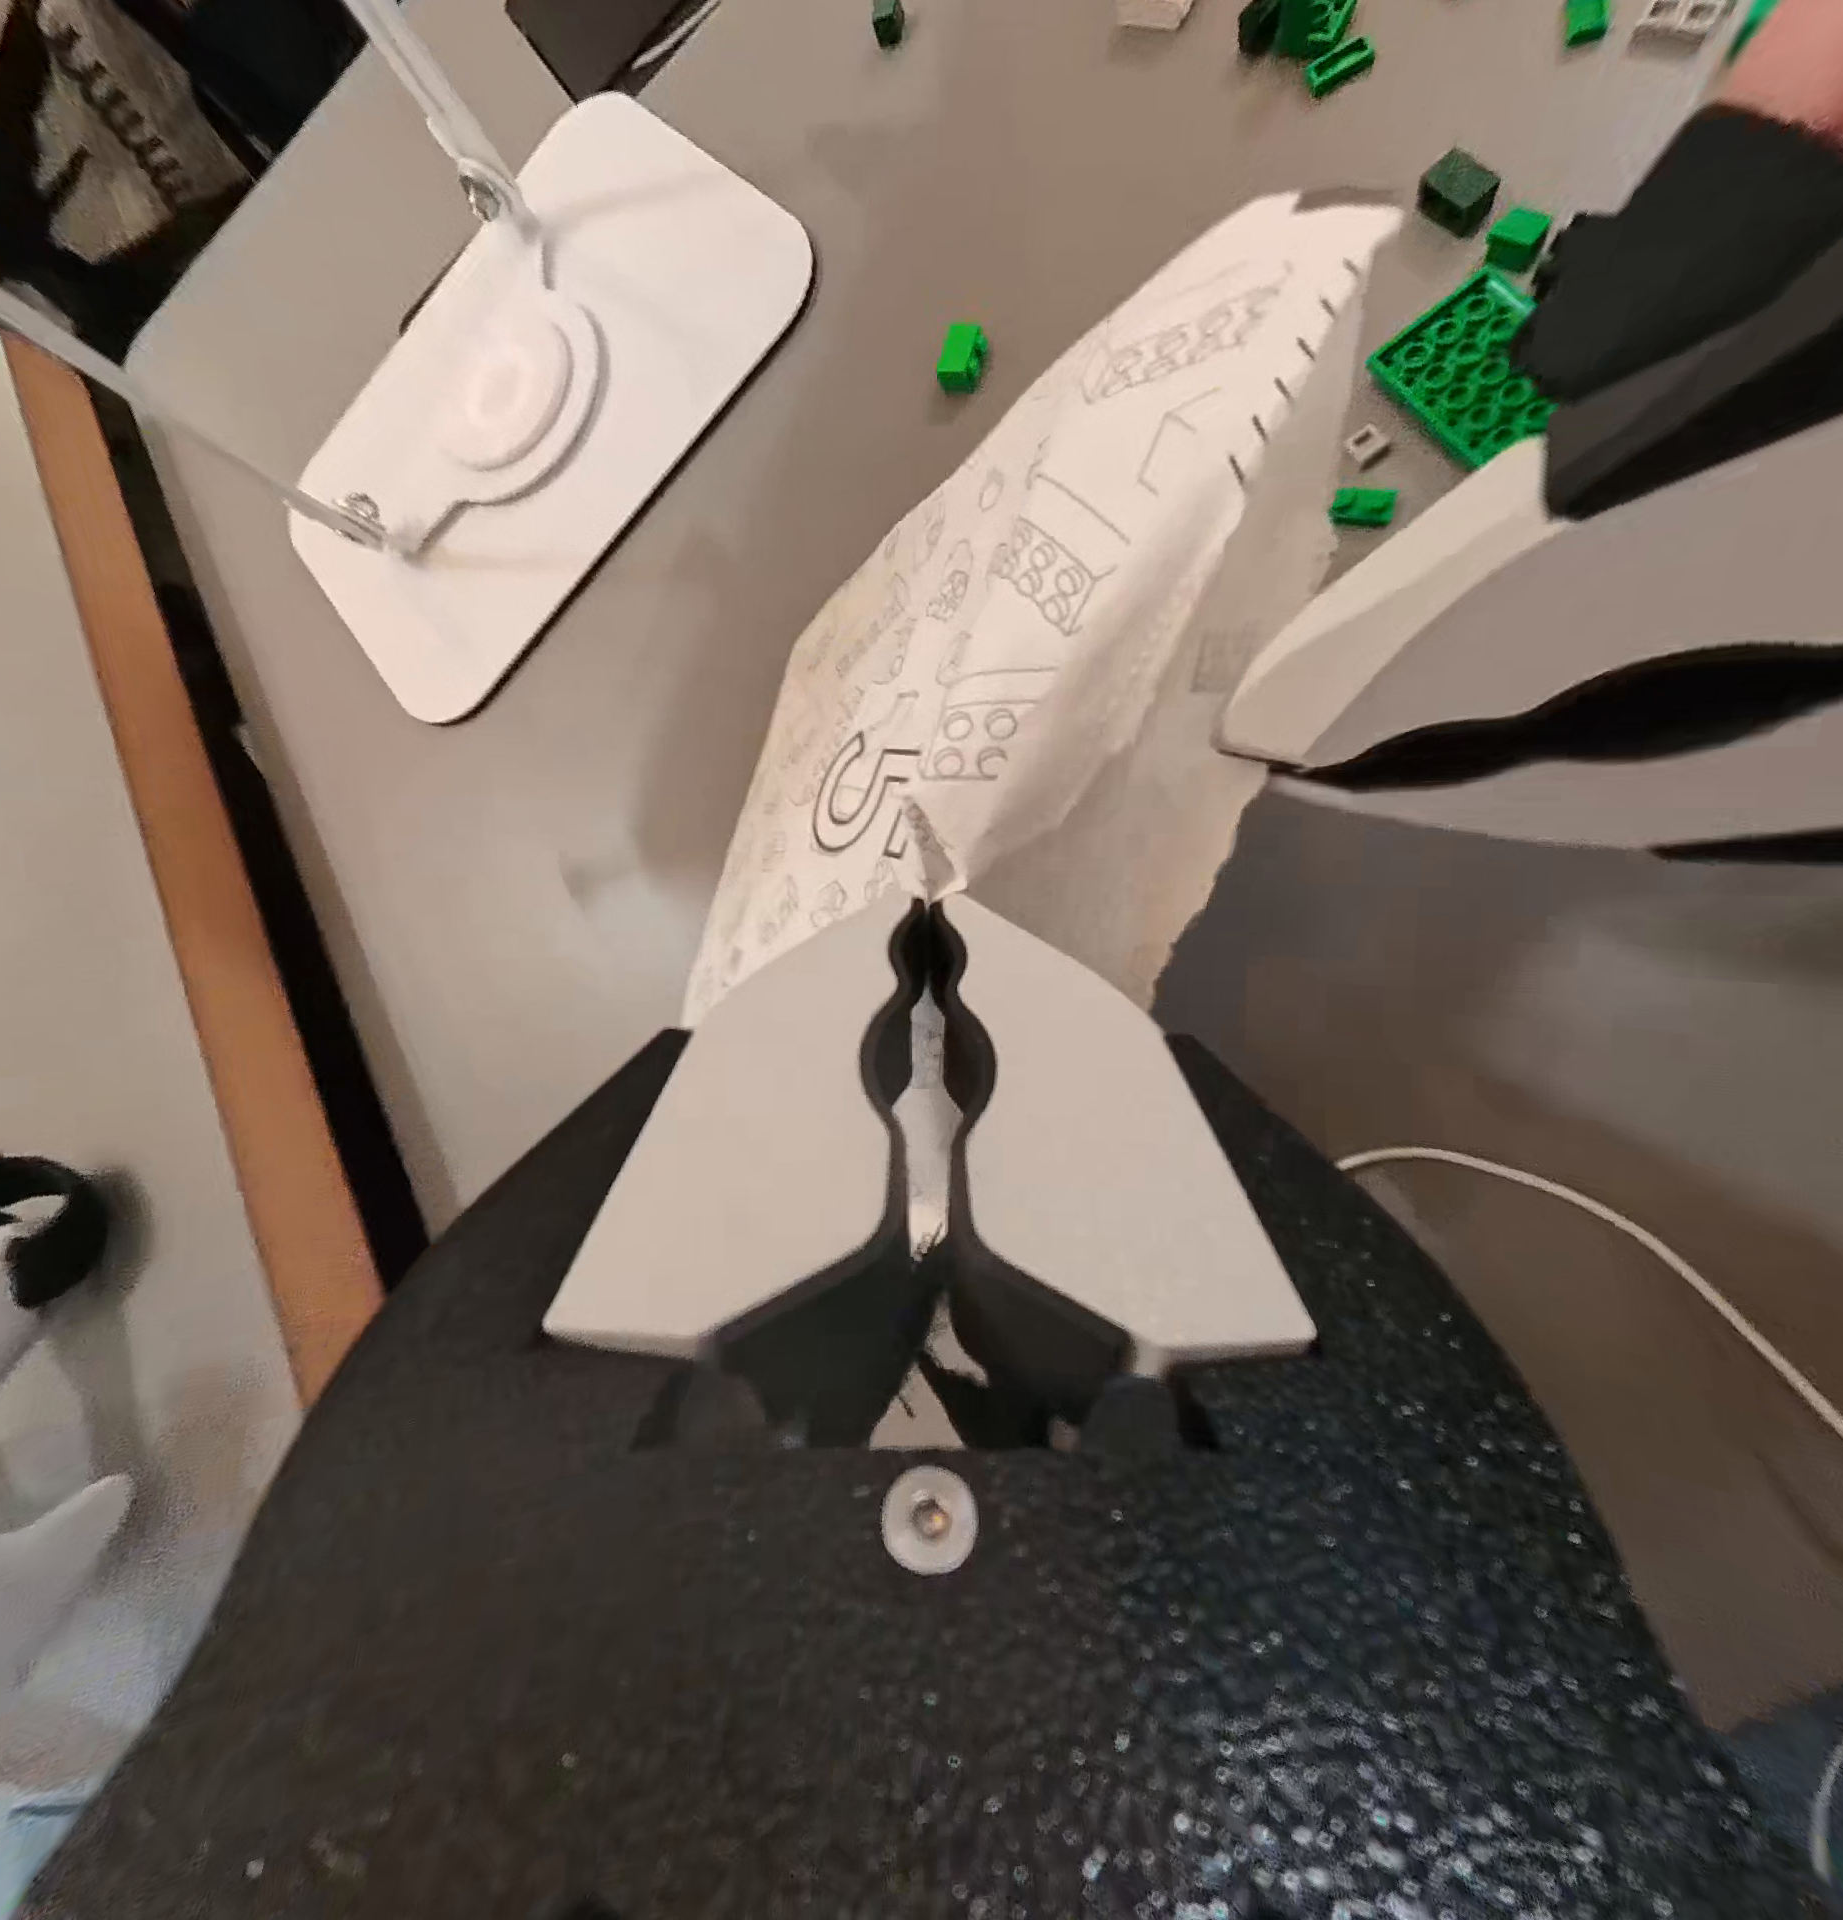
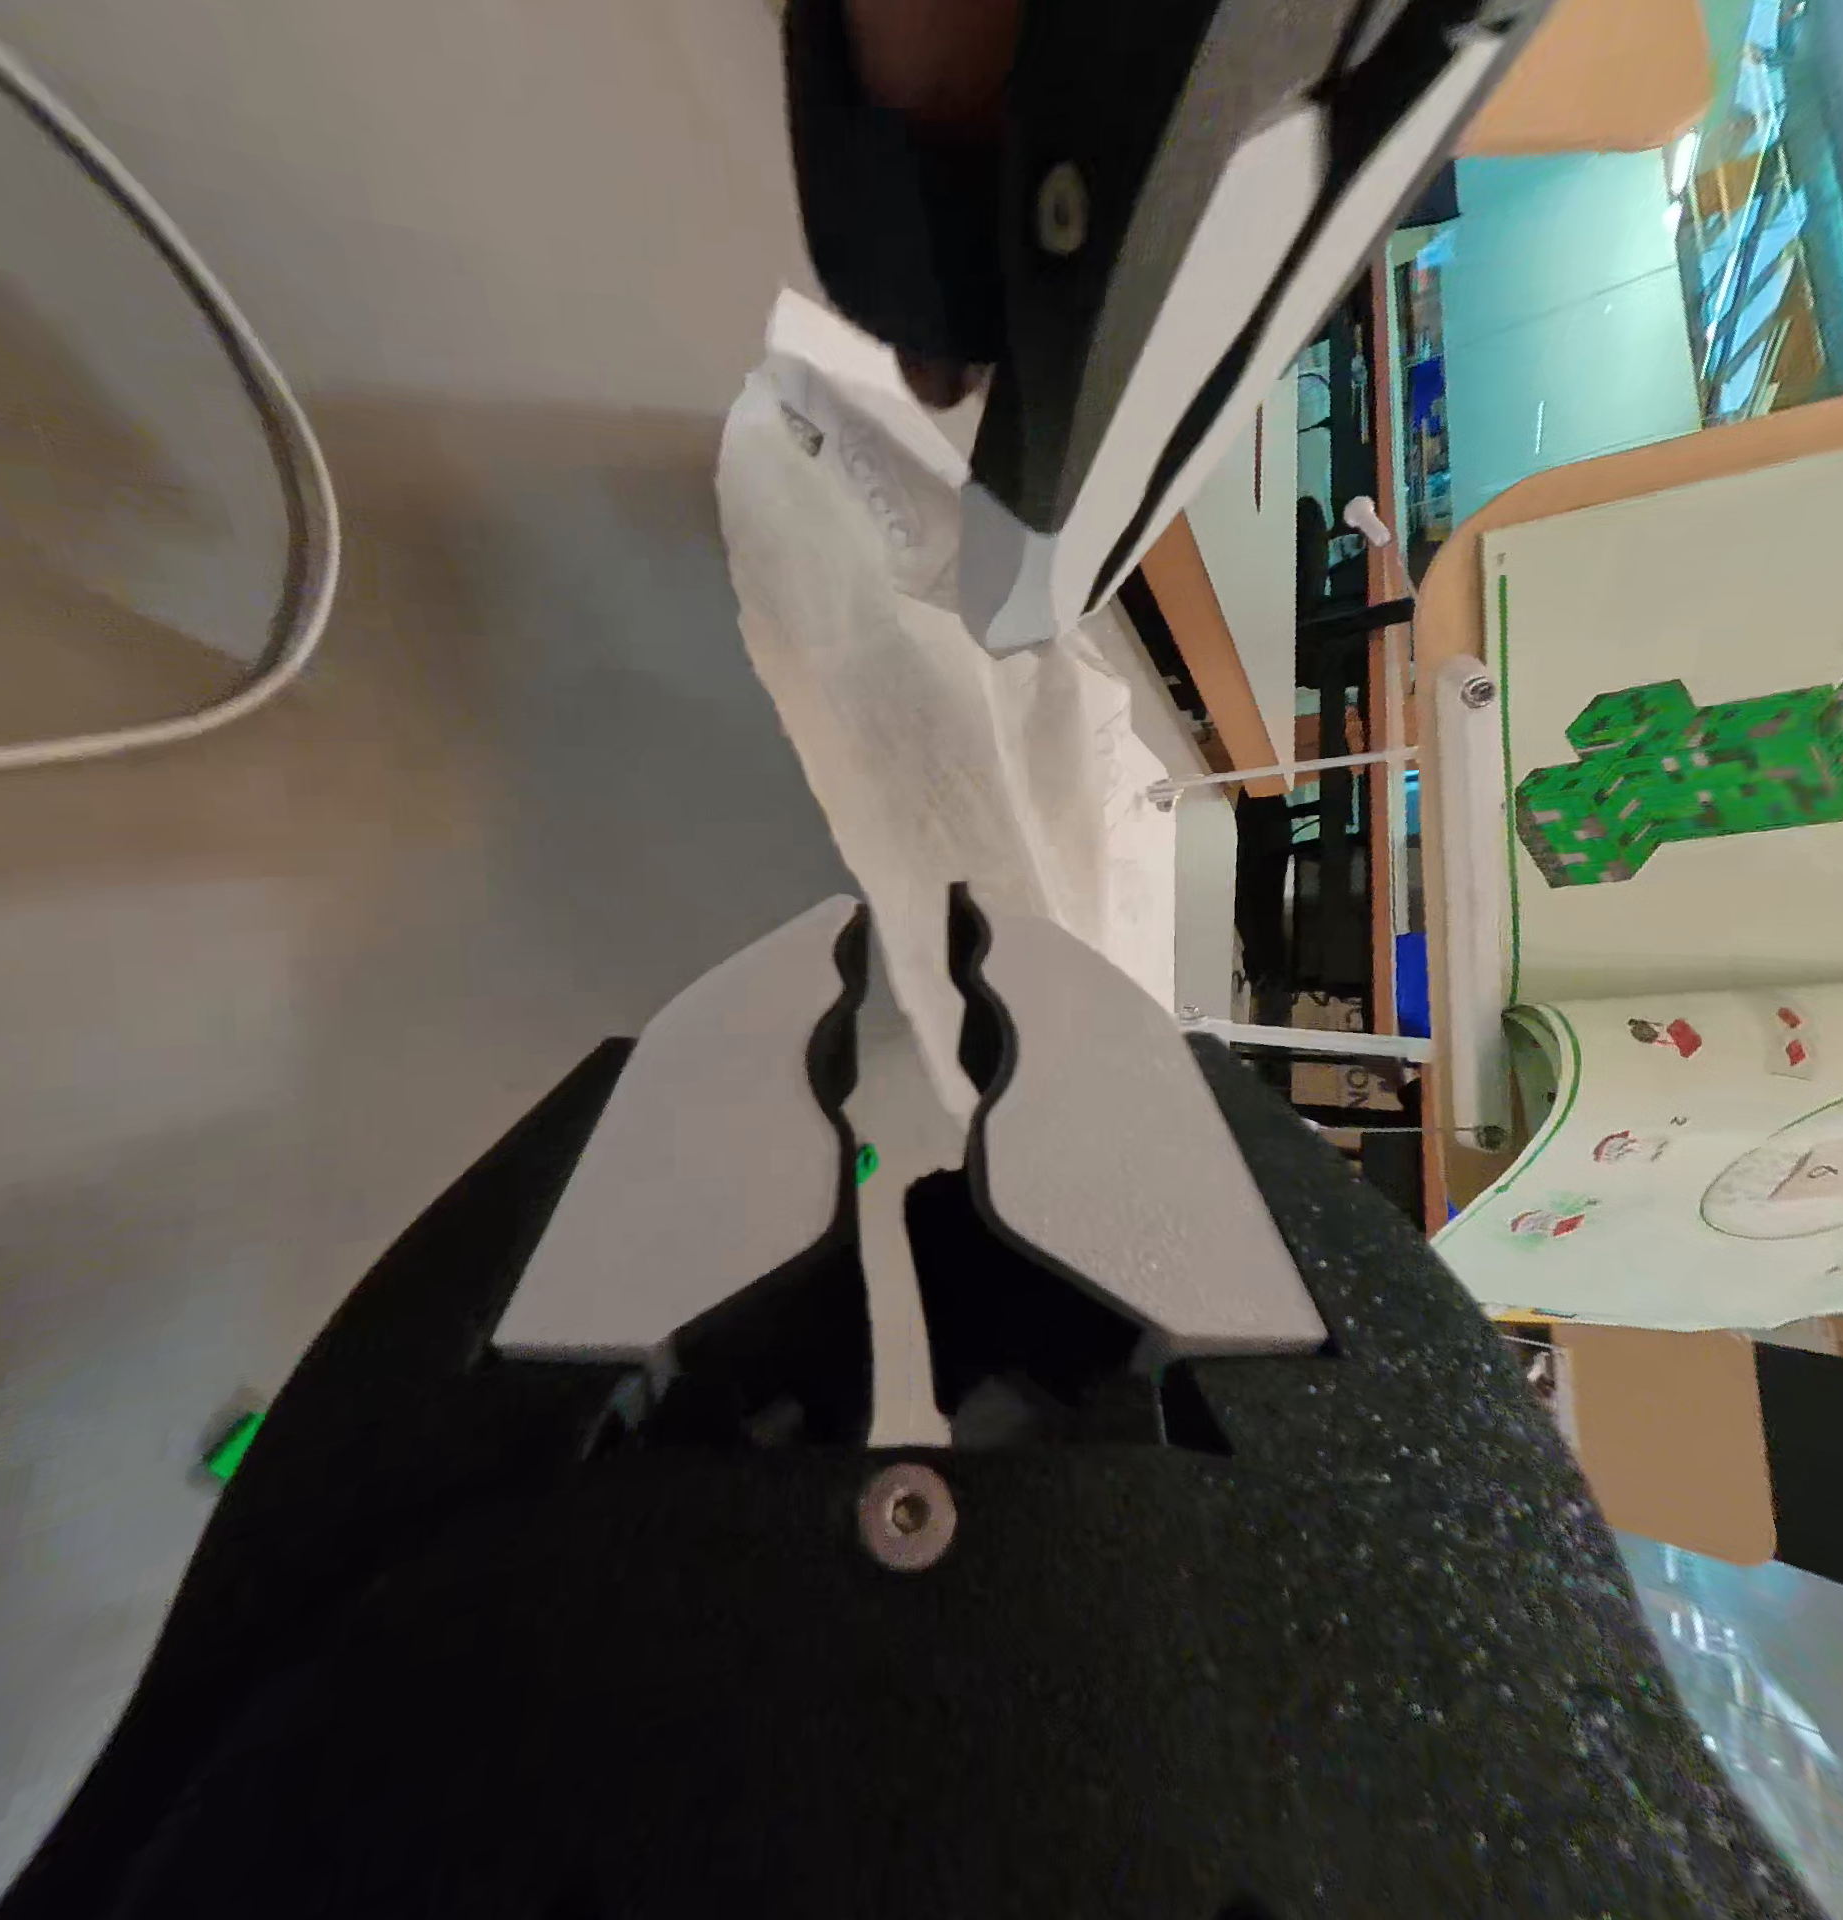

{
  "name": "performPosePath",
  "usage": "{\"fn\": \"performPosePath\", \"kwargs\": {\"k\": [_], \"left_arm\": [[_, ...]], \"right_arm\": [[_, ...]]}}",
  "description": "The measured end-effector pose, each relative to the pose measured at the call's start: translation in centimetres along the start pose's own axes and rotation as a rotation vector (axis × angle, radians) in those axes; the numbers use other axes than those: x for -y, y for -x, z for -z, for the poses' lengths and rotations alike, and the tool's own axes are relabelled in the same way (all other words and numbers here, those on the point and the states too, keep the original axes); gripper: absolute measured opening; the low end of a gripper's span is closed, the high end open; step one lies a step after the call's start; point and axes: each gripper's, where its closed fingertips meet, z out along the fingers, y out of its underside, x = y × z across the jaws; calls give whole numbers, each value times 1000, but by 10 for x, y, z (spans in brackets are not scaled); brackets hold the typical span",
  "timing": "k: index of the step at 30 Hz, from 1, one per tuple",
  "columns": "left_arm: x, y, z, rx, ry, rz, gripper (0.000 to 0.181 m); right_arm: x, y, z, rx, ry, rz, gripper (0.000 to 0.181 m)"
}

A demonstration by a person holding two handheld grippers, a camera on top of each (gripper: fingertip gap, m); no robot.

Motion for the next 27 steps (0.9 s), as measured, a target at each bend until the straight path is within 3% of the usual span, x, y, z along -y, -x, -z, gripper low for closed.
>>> {"fn": "performPosePath", "kwargs": {"k": [5,14,18,22,27], "left_arm": [[1,5,-3,-23,-13,105,0],[10,16,4,-56,-31,198,0],[19,11,9,-104,-69,204,0],[21,18,11,-66,-65,172,0],[27,36,15,71,-114,142,0]], "right_arm": [[10,5,-6,29,39,45,51],[0,-12,-32,-121,169,286,68],[-14,-32,-43,-273,265,431,53],[-3,-49,-39,-432,232,533,1],[-1,-48,-36,-361,220,462,0]]}}
